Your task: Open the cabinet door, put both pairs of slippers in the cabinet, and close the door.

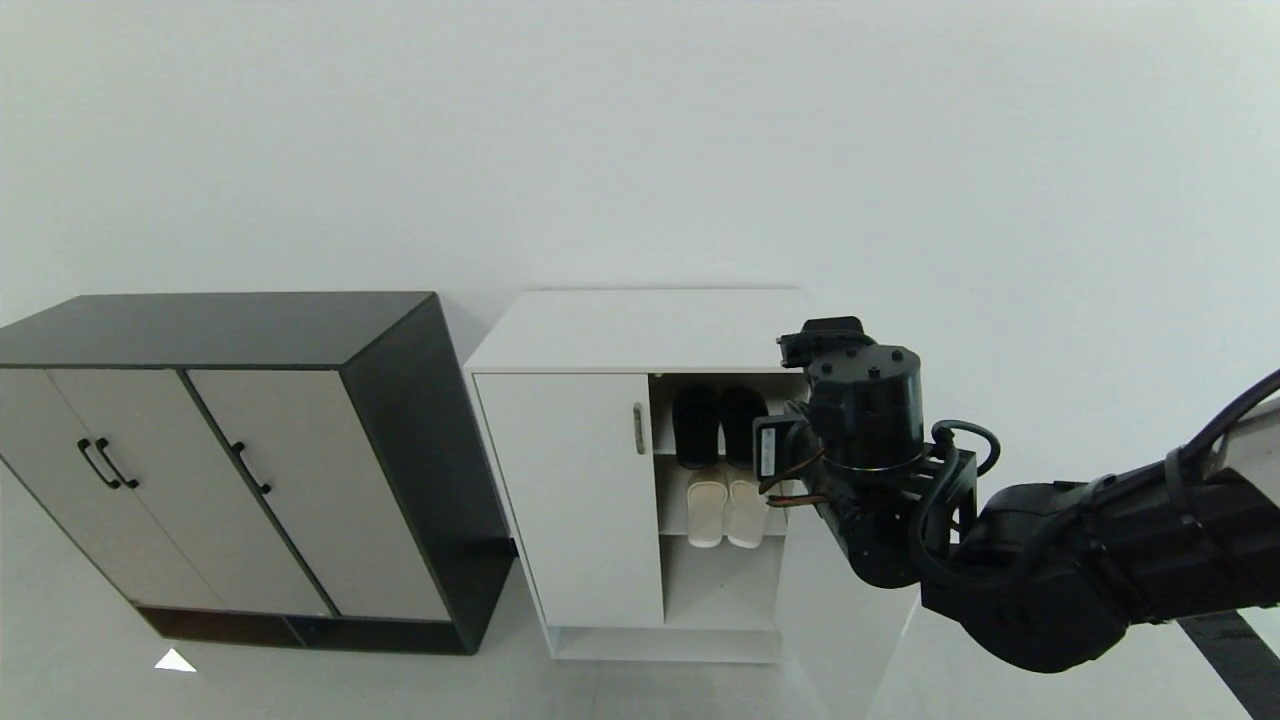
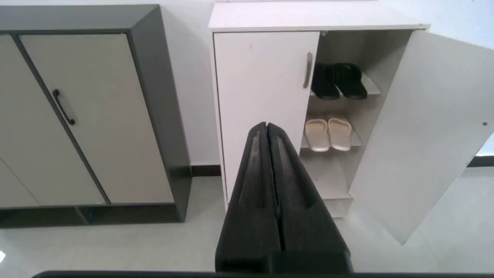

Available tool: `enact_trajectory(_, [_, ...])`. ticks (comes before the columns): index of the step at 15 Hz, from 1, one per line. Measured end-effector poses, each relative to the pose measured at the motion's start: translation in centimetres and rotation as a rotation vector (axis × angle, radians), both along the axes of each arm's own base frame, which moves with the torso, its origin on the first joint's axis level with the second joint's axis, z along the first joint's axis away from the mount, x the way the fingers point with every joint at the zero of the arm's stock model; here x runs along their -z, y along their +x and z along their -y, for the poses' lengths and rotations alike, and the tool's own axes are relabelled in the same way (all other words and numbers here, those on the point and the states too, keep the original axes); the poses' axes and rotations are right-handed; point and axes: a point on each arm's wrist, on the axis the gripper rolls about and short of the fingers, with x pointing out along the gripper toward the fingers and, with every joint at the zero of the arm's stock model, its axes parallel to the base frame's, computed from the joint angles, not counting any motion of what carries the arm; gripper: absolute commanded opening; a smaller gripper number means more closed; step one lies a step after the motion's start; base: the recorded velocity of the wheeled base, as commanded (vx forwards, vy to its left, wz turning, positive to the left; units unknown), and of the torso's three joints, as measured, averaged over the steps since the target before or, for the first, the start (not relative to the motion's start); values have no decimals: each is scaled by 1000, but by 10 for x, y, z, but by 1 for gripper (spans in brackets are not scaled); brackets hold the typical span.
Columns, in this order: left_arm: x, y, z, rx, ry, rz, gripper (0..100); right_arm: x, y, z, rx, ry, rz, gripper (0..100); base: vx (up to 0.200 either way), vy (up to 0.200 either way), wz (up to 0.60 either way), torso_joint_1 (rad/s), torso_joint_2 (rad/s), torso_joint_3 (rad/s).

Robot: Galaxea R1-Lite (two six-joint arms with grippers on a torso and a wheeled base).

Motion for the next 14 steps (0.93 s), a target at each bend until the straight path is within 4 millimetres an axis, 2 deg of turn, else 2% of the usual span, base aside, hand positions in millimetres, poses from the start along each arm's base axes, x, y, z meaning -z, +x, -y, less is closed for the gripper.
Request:
enact_trajectory(4, [0,0,0,0,1,0,0,5,0,1,2,-25,-11,0,0,0,0,159,-347,-184])
enact_trajectory(12, [0,0,0,0,1,-1,0,11,1,1,-1,-35,-24,0,0,0,-600,11,-15,-7])
enact_trajectory(14, [0,0,0,1,1,0,0,12,2,1,-12,-36,-28,0,0,0,0,0,0,0])
